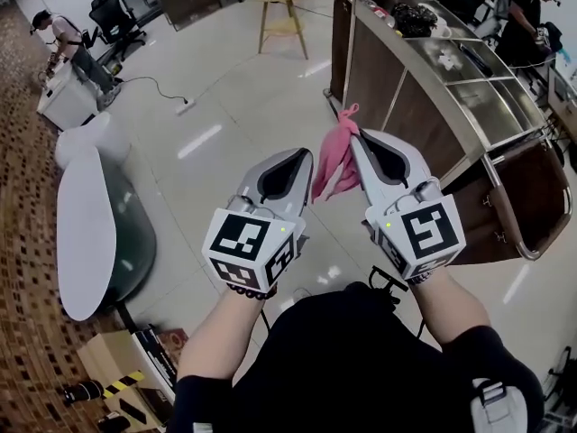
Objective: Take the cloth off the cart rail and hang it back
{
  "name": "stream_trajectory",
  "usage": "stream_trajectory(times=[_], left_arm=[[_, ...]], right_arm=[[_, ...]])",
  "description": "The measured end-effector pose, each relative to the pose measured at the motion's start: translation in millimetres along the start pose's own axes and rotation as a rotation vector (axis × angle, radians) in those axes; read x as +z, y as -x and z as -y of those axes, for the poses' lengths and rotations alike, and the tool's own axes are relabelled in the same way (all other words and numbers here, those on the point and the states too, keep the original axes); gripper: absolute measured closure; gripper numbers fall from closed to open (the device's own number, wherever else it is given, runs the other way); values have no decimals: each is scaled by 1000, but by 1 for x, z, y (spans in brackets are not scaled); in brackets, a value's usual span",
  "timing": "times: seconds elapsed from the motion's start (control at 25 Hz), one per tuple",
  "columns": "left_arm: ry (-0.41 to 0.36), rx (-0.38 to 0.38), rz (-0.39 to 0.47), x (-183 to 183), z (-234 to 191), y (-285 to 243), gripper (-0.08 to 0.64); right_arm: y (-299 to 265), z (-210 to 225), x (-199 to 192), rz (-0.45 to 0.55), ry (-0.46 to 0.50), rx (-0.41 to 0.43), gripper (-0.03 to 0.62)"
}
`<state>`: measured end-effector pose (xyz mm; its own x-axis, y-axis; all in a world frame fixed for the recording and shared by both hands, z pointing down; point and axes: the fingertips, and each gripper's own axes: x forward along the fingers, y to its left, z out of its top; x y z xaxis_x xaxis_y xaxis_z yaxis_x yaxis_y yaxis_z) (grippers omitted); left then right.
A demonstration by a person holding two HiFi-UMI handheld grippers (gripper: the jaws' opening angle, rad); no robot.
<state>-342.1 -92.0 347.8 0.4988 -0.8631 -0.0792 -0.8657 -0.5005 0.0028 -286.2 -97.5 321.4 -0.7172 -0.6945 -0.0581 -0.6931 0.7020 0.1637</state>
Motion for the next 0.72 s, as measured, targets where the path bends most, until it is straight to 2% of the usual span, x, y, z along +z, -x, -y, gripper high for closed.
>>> stream_trajectory(times=[0.12, 0.16, 0.28, 0.48, 0.72], left_arm=[[12, -15, -1, -1, -22, 2, 557], [16, -18, -2, -2, -28, 1, 557], [26, -25, -3, -5, -45, -2, 557], [28, -31, -11, -11, -66, -14, 557], [6, -26, -49, -32, -97, -59, 557]], right_arm=[[-18, -14, -3, -48, -11, -9, 584], [-25, -16, -3, -43, -7, -9, 584], [-45, -15, 10, 80, 38, -1, 584], [-66, -6, 5, 57, 18, -33, 584], [-102, 26, -17, 88, -15, -16, 584]])
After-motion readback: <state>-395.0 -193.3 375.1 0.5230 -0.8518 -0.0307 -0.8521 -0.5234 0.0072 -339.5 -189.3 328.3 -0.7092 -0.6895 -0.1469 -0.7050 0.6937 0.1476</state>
